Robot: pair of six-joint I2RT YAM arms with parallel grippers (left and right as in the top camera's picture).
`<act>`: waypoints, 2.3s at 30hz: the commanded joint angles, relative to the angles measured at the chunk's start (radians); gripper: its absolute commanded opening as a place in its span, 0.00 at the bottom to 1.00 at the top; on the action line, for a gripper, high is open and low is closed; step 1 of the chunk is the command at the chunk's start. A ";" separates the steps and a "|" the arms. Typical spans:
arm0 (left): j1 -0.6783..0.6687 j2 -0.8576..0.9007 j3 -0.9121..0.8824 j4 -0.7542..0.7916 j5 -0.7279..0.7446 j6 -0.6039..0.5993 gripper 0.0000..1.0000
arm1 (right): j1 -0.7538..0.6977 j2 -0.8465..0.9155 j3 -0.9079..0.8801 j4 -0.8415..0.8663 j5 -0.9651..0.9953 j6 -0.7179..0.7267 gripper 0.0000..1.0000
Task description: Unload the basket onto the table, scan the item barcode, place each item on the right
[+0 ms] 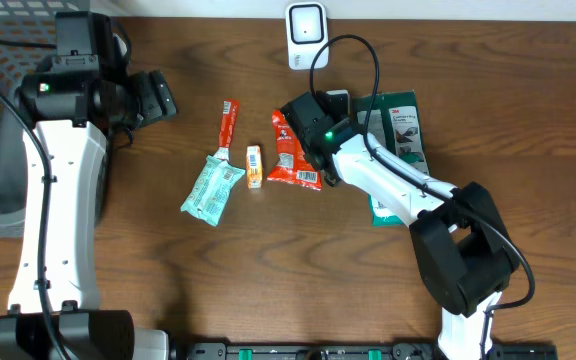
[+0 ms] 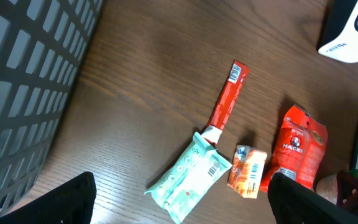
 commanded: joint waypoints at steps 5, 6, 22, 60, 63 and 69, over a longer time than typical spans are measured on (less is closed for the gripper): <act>0.002 -0.020 0.022 -0.003 0.002 0.012 0.88 | 0.000 -0.029 -0.004 0.001 0.022 0.019 0.64; 0.002 -0.020 0.022 -0.003 0.002 0.012 0.88 | 0.000 -0.029 -0.004 0.000 0.020 0.019 0.66; 0.002 -0.020 0.022 -0.003 0.002 0.012 0.88 | -0.034 -0.175 0.032 -0.052 -0.168 -0.152 0.99; 0.002 -0.020 0.022 -0.003 0.002 0.012 0.88 | -0.214 0.171 0.637 -0.773 -0.605 -0.621 0.96; 0.002 -0.020 0.022 -0.003 0.002 0.012 0.88 | -0.207 0.183 0.615 -0.757 -0.604 -0.634 0.93; 0.002 -0.020 0.022 -0.003 0.002 0.012 0.88 | -0.204 0.187 0.523 -0.688 -0.604 -0.634 0.93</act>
